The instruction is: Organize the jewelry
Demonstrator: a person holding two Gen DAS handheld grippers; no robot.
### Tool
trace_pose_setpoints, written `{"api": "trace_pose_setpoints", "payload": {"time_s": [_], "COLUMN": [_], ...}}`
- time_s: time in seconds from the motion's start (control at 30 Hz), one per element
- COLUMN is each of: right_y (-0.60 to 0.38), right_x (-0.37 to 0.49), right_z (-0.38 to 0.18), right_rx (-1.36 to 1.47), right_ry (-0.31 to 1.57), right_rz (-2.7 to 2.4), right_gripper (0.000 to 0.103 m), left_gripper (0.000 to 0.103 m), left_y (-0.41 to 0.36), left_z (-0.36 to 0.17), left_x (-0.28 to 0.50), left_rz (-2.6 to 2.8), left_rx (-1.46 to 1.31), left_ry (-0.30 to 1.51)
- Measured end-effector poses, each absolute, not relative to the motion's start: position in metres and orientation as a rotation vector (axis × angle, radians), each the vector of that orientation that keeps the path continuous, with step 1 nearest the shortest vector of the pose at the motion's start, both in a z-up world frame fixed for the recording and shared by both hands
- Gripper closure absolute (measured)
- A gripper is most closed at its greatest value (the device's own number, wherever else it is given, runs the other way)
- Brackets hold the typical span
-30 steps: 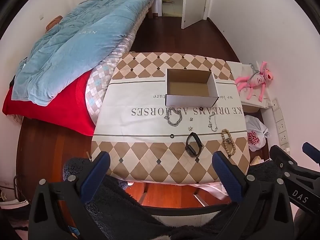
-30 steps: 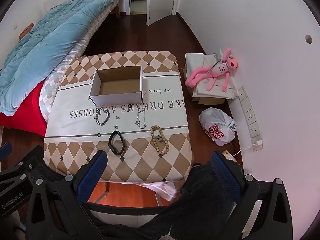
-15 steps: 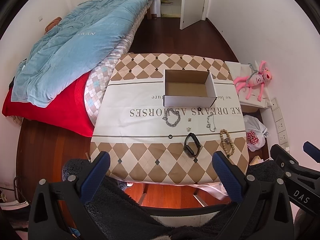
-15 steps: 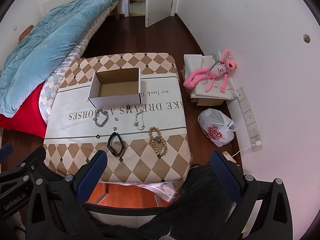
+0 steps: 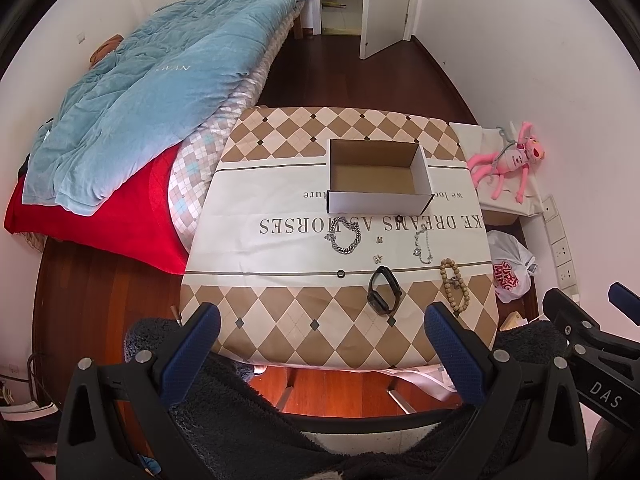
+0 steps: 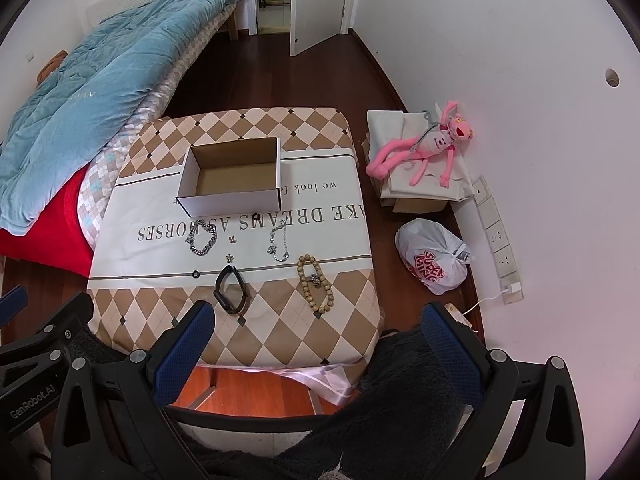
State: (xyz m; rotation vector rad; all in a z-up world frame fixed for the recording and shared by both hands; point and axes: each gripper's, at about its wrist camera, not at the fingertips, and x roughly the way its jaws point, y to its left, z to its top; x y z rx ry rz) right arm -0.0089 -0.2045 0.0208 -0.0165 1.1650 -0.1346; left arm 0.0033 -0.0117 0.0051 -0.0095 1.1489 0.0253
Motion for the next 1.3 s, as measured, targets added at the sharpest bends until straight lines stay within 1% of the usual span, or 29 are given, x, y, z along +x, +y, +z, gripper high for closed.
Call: {"api": "trace_pose_setpoints", "payload": {"time_s": [1.3], "right_y": [-0.2038], "right_x": [-0.0111], "right_z": [0.0210], "right_rx": [-0.015], "right_ry": [1.159], "right_rz": [-0.134], "right_gripper": [0.000], "left_gripper": [0.000], "left_y": [-0.0133], "left_z": [0.0055], "left_x": [0.0033], "left_rz": [0.026], "left_rx": [-0.010], "left_ry": [1.145]}}
